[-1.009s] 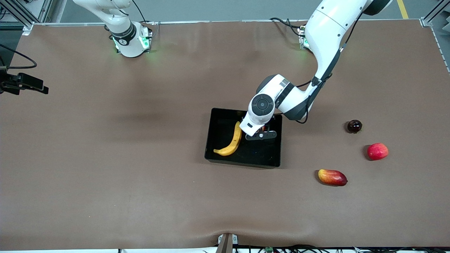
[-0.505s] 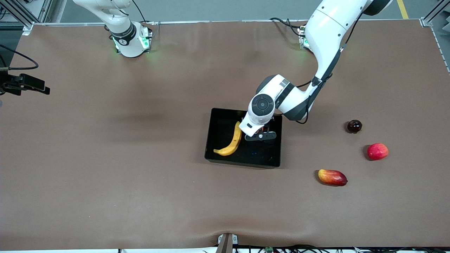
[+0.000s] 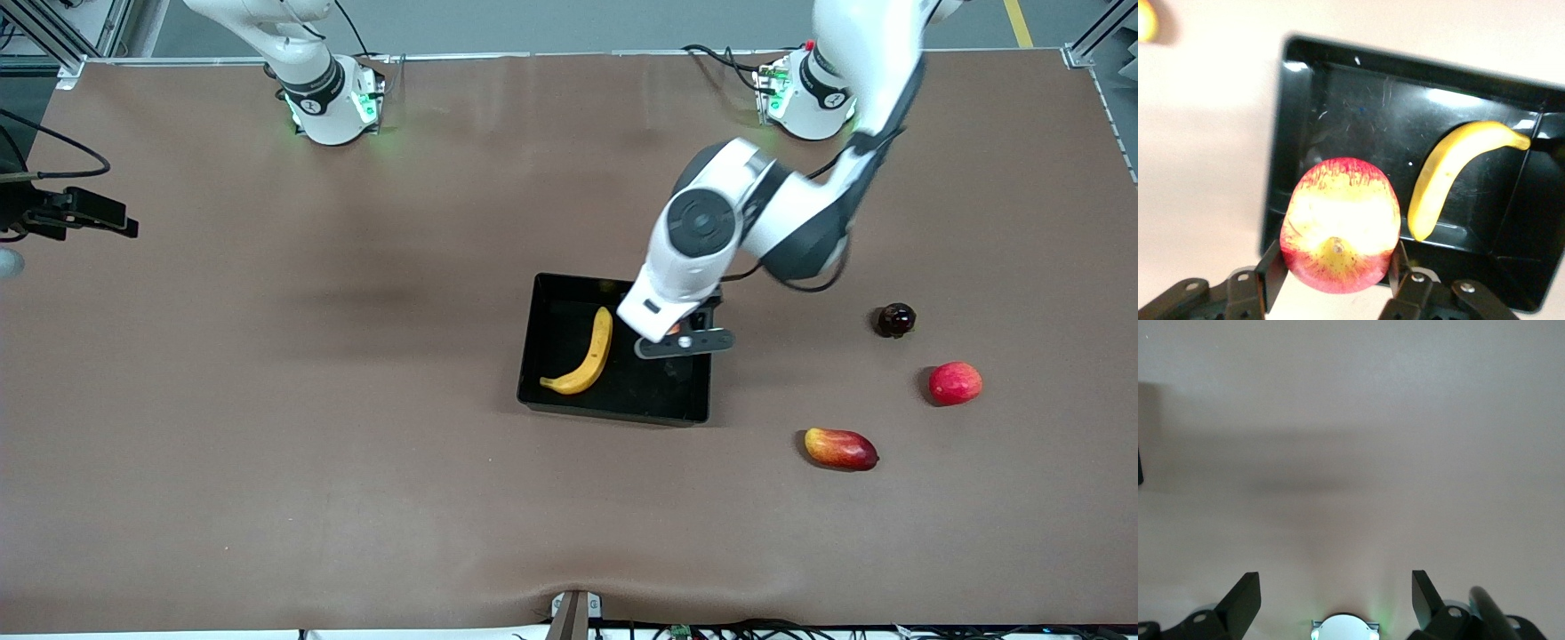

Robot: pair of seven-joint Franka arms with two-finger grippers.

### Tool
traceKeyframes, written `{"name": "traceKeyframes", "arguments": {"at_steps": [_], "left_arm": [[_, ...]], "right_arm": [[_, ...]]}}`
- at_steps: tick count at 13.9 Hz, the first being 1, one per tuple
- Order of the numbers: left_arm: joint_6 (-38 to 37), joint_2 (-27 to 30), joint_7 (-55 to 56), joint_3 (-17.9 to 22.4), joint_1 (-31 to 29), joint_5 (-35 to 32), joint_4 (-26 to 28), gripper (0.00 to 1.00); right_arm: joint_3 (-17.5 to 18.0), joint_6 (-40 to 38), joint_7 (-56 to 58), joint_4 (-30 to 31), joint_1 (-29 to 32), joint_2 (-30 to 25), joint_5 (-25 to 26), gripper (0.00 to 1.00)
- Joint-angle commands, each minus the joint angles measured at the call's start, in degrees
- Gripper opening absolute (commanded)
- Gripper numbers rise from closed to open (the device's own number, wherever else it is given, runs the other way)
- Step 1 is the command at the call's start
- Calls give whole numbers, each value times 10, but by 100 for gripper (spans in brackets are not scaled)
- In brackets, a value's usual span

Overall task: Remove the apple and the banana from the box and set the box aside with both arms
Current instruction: 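Carry the apple out of the box and set it beside the mango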

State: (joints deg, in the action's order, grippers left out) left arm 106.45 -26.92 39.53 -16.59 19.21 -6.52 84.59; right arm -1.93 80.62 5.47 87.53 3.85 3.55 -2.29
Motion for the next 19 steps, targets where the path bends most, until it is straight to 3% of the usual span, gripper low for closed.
{"name": "traceKeyframes", "arguments": {"at_steps": [1,13,17,19], "left_arm": [[-23,15,-65,-4,-35,14,-15,0],[-73,16,-219,2,-172,21,1,0],[-68,16,-249,2,-195,-47,45,0],[-65,10,-265,2,-217,-51,49,0]], "right_arm": [[1,10,-39,1,-25,-7,-10,100],[2,13,-46,2,-37,-6,-11,100],[1,12,-46,3,-39,-6,-11,100],[1,12,-46,3,-38,-6,-11,100]]}}
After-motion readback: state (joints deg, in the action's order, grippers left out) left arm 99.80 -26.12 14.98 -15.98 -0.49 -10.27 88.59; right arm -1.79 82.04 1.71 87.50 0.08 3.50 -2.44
